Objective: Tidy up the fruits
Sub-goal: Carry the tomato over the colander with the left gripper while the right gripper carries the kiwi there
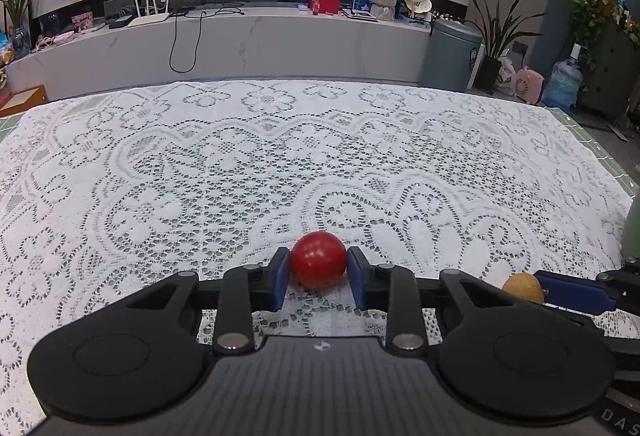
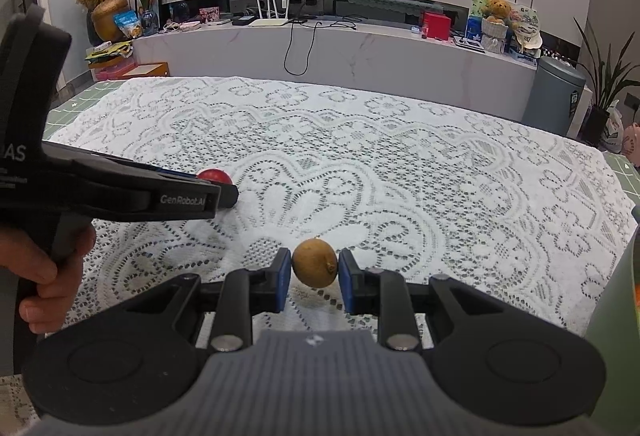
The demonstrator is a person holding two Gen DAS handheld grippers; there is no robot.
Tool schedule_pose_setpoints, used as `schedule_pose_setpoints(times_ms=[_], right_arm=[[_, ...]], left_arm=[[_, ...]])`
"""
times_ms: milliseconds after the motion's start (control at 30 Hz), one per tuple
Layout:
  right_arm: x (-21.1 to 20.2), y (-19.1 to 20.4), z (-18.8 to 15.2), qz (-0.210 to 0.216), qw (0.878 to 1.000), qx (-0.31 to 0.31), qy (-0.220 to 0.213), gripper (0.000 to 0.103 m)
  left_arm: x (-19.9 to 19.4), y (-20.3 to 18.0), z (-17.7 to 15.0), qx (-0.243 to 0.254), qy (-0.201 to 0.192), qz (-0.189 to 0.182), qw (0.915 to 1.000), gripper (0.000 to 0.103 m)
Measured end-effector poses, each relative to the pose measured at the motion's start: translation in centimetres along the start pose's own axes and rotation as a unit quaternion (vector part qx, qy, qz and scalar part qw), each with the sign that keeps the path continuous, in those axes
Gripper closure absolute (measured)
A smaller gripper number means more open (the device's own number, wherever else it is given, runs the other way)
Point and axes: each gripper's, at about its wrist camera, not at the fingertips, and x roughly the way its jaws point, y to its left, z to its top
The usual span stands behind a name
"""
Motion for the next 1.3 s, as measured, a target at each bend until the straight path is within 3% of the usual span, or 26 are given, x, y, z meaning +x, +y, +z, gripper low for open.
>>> schedule_pose_setpoints(times_ms=[200, 567, 900, 1300], right_arm=[[-1.4, -0.2, -0.1, -0.001, 1.0, 0.002, -0.008, 0.081], [-6.2, -0.9, -1.2, -0.007, 1.0, 0.0, -0.031, 0.081], [-11.8, -2.5, -2.4, -0.023, 0.998, -0.003, -0.064, 0.081], [-17.5, -6.6, -3.4, -0.057, 0.994, -0.017, -0.088, 0.081]], left_arm=[[-1.2, 0.0, -0.2, -0.008, -0.002, 0.0, 1.0, 0.07], [-7.1, -2.4, -0.7, -0.013, -0.021, -0.029, 0.9993, 0.07], [-11.7, -6.9, -1.1, 0.009, -0.038, -0.071, 0.9967, 0.07], [-14.2, -13.3, -0.4, 0.051, -0.059, -0.124, 0.9892, 0.07]])
